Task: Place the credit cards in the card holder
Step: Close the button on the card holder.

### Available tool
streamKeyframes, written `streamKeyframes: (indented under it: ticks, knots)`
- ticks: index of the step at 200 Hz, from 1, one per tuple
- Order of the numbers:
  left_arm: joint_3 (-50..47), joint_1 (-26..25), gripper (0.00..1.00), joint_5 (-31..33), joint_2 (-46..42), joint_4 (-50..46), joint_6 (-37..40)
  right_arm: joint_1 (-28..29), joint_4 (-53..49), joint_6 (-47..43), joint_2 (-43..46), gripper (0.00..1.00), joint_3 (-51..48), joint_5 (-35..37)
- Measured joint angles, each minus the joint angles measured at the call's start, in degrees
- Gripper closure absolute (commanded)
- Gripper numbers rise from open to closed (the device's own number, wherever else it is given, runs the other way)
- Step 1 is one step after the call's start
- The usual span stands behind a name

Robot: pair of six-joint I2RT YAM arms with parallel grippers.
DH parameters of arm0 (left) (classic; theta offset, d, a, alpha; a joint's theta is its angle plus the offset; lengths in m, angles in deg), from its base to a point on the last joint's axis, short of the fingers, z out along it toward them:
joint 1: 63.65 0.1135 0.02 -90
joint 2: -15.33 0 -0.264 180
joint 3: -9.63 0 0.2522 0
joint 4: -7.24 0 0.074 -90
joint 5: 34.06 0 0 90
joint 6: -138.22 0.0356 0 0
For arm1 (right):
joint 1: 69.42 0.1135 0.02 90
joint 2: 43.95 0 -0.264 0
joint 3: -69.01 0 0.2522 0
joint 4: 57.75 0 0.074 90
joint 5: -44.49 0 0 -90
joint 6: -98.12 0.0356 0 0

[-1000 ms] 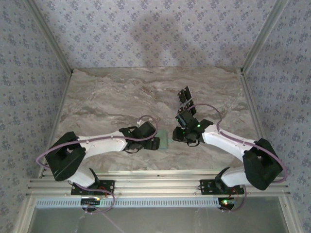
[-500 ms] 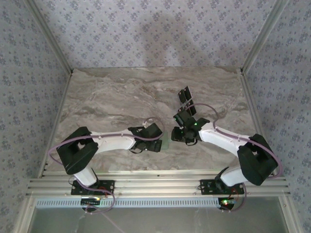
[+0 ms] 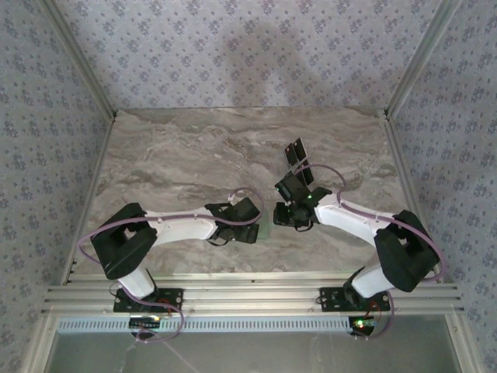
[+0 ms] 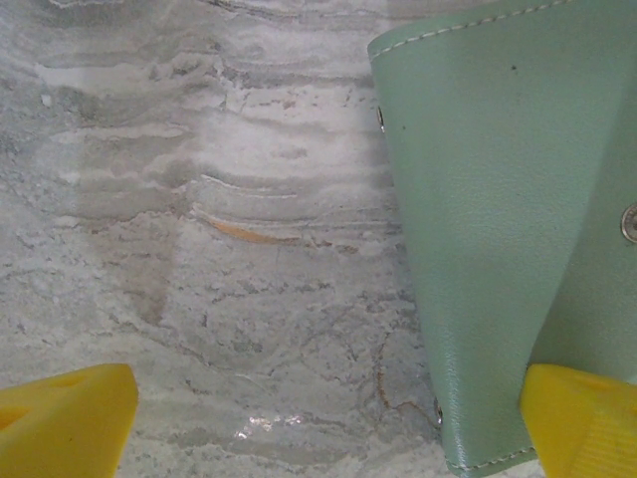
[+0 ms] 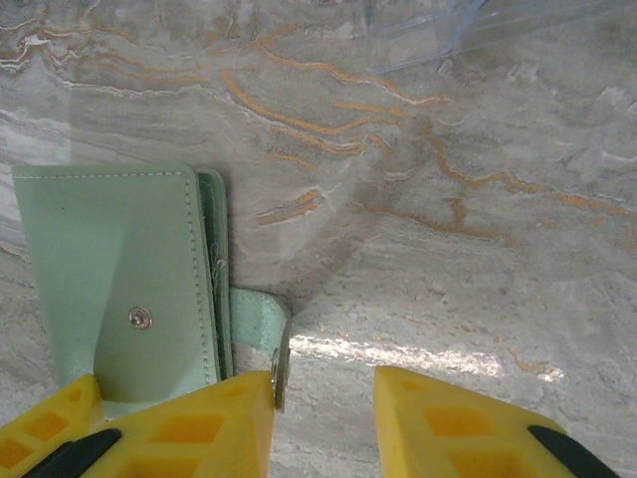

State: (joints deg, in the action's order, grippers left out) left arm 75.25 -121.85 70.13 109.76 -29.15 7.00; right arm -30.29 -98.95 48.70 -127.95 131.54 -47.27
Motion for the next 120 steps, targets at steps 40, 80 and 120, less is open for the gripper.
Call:
streamKeyframes:
  ticks: [40, 80, 120]
  knots:
    - [-0.04, 0.0, 0.01, 0.0, 0.0, 0.07, -0.35, -0.02, 0.48, -0.33, -0.7, 0.76, 0.28, -0.22]
    - [-0.15, 0.0, 0.01, 0.0, -0.02, 0.15, -0.37, -0.24, 0.87, -0.57, -0.79, 0.77, 0.28, -0.42]
    - [-0.31, 0.0, 0.01, 0.0, -0.04, 0.48, -0.42, -0.79, 1.29, -0.59, -1.29, 0.78, 0.28, -0.61]
